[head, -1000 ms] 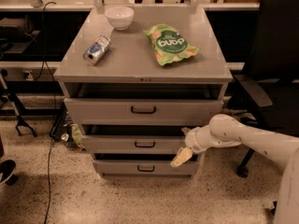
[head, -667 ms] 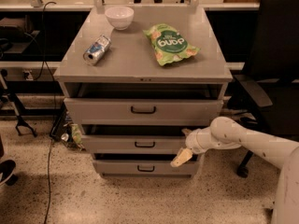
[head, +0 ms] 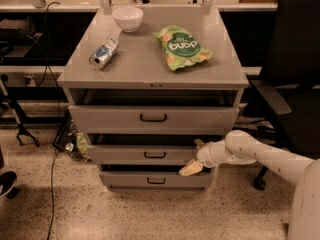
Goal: Open middle drawer
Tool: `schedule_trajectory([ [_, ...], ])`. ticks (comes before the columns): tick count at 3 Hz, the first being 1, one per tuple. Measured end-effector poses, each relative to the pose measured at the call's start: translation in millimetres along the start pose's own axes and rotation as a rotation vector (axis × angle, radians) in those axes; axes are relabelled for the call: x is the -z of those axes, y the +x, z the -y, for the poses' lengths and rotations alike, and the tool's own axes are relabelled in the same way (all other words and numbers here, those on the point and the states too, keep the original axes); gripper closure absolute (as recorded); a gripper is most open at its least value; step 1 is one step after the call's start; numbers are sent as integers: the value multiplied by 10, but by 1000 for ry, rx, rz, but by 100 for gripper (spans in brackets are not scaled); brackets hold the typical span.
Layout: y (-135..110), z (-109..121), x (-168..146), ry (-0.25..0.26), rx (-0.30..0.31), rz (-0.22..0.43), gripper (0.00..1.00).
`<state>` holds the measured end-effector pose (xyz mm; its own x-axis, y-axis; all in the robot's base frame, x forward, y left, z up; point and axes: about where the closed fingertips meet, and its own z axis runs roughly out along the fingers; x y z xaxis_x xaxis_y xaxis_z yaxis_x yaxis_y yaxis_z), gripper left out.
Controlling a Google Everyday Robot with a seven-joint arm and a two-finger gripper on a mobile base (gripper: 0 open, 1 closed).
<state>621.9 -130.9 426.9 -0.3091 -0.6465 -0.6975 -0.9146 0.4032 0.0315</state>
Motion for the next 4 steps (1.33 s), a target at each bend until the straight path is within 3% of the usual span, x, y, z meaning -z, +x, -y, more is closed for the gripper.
schedule_trajectory([
  [1, -23, -1, 23, 0, 0, 0, 49],
  [2, -91, -4, 94, 0, 0, 0, 78],
  [3, -106, -5, 109, 0, 0, 0, 99],
  [4, -106, -5, 110, 0, 0, 0, 85],
])
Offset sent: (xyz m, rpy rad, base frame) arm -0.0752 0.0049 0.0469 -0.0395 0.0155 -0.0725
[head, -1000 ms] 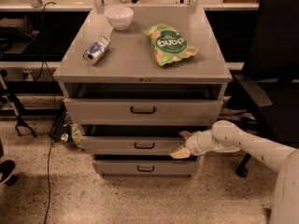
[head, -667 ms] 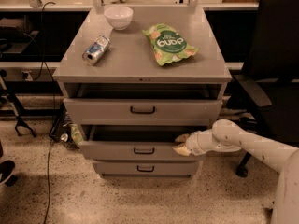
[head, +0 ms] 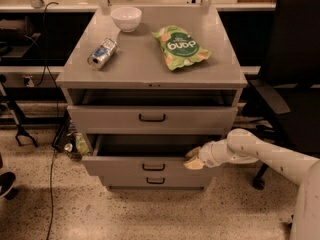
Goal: Open middle drawer
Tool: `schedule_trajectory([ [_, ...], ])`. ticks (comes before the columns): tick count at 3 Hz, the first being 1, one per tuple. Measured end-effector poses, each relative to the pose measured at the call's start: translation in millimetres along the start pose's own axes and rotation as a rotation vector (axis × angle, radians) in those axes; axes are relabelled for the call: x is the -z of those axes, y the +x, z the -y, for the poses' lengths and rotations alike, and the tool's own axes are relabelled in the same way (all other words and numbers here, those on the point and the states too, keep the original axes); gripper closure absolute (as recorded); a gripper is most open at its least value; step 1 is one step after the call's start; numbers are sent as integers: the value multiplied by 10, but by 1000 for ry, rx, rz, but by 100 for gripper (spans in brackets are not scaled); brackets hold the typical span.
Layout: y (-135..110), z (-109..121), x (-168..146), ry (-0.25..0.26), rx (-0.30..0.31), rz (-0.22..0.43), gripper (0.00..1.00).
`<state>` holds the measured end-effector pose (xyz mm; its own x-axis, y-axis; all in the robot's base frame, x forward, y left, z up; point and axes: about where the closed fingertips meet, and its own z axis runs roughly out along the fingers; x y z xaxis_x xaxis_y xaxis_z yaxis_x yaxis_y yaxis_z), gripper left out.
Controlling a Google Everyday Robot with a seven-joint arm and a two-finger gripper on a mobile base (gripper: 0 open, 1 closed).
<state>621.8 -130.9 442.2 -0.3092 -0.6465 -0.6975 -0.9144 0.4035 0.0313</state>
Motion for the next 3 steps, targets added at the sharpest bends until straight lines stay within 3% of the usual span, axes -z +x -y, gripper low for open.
schedule_trajectory([
  [1, 14, -15, -31, -5, -8, -4, 55],
  [3, 27, -16, -40, -6, -15, -7, 9],
])
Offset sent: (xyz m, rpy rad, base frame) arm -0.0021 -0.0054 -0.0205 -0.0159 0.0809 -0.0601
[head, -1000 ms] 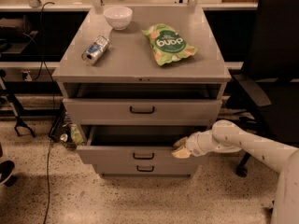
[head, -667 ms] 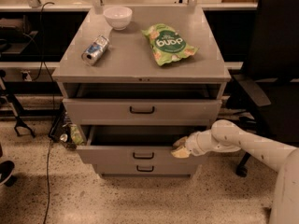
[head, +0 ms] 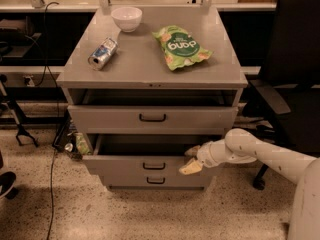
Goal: Open middle drawer
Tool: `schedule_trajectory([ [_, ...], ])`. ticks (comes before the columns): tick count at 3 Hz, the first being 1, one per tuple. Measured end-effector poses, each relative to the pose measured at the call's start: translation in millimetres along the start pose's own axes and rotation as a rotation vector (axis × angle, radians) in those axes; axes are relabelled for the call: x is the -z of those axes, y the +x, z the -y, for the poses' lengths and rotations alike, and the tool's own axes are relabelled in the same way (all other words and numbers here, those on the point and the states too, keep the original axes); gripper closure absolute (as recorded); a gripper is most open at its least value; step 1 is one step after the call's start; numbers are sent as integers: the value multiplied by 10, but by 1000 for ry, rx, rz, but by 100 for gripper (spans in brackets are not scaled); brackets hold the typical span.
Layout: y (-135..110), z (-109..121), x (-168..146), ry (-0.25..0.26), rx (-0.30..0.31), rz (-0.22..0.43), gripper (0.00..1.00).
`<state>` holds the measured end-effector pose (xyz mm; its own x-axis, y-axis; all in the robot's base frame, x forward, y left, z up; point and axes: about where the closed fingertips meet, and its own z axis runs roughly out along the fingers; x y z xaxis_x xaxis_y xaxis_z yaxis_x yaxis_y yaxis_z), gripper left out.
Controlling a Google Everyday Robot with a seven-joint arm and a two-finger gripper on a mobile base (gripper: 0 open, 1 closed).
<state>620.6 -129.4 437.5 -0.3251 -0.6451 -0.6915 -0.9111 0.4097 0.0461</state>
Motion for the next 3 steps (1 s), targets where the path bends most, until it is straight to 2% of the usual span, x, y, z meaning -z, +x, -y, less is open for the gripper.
schedule_trajectory([
  [1, 234, -133, -13, -24, -72, -47, 0],
  [2, 331, -208, 16, -37, -110, -74, 0],
  [3, 298, -210, 50, -37, -110, -74, 0],
])
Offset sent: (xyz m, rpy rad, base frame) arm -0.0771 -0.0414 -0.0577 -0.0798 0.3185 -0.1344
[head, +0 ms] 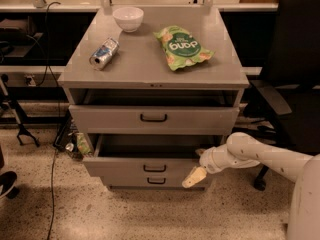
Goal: Open middle drawer
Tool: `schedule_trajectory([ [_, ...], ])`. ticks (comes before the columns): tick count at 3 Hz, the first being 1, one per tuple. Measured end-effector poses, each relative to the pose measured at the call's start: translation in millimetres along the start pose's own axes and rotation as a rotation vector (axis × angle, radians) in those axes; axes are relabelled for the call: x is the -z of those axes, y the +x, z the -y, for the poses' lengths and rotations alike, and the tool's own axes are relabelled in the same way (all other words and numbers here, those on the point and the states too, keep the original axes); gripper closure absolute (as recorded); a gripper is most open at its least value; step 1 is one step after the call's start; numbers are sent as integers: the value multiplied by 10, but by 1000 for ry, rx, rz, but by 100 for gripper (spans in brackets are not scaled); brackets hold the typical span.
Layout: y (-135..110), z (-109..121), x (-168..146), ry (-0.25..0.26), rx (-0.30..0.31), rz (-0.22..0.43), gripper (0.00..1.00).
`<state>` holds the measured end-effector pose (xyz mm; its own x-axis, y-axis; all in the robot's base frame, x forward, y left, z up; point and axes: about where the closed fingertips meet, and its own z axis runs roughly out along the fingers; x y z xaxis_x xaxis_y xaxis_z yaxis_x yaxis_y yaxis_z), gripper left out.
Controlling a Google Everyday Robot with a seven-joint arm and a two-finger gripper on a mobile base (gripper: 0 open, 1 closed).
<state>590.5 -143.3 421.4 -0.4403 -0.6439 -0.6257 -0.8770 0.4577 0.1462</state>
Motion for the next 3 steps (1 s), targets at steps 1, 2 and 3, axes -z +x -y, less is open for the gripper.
schedule_trajectory([
  [1, -2, -1, 3, 0, 0, 0, 0],
  [2, -2, -1, 3, 0, 0, 0, 0],
  [3, -2, -1, 4, 0, 0, 0, 16],
])
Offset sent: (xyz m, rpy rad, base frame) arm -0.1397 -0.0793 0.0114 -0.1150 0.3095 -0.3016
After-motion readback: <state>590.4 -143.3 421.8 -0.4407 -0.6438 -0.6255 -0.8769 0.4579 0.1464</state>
